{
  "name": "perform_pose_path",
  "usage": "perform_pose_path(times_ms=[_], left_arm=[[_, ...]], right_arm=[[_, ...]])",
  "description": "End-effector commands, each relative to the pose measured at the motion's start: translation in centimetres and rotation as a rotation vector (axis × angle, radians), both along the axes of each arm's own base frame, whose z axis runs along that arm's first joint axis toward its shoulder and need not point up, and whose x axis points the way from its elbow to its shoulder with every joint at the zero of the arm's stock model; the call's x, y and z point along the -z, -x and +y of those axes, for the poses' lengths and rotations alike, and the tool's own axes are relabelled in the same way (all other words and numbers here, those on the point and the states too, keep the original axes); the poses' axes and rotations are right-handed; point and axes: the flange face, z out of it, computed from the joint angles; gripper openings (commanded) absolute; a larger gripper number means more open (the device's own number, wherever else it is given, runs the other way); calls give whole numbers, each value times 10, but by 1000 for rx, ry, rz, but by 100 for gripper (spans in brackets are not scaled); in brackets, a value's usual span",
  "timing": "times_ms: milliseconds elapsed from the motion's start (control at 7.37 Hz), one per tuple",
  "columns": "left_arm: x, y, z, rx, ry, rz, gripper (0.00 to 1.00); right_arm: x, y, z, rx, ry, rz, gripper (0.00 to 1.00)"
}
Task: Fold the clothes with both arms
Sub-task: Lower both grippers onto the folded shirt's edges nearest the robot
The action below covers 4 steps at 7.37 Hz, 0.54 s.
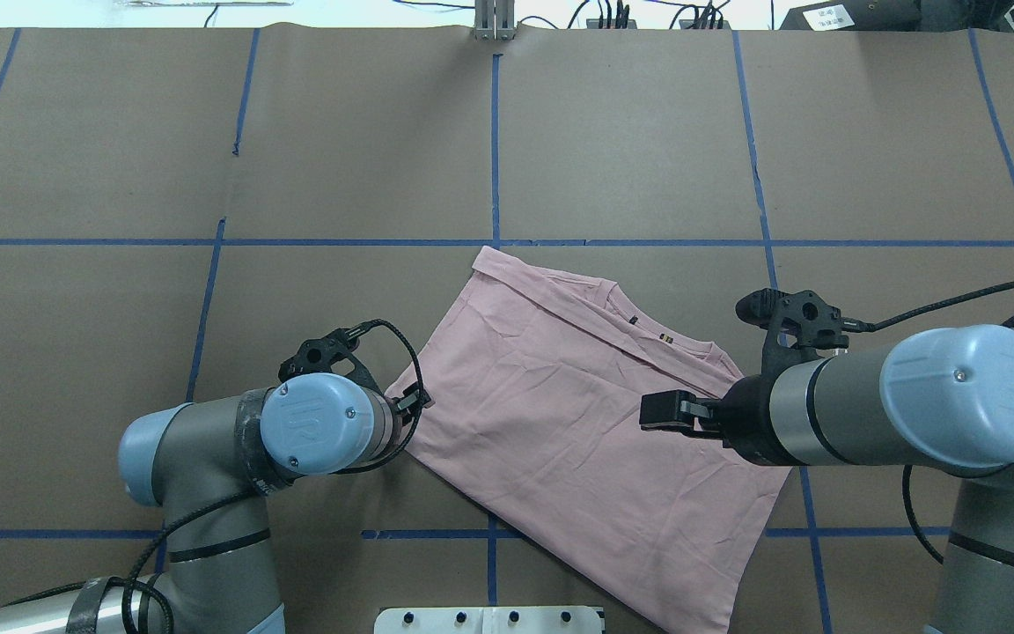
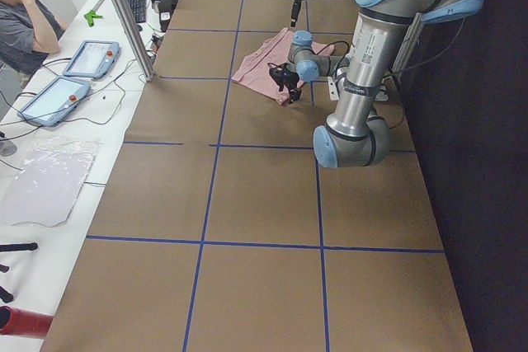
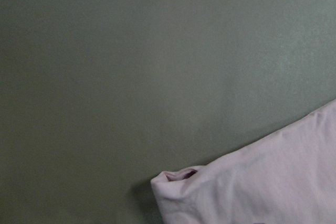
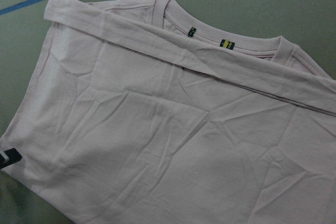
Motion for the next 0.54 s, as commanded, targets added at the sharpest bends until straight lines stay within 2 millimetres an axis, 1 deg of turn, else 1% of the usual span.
perform_pose_path(times_ms=[0, 136, 271, 407], left_arm=[[-2, 5, -10, 17, -1, -4, 72], [-2, 6, -12, 21, 0, -4, 54], [-3, 7, -13, 20, -3, -7, 15], [-2, 7, -15, 33, -18, -12, 0]], right_arm=[[1, -1, -1, -4, 0, -2, 100], [1, -1, -1, -4, 0, -1, 100], [1, -1, -1, -4, 0, -1, 100], [0, -1, -1, -3, -1, 0, 100]])
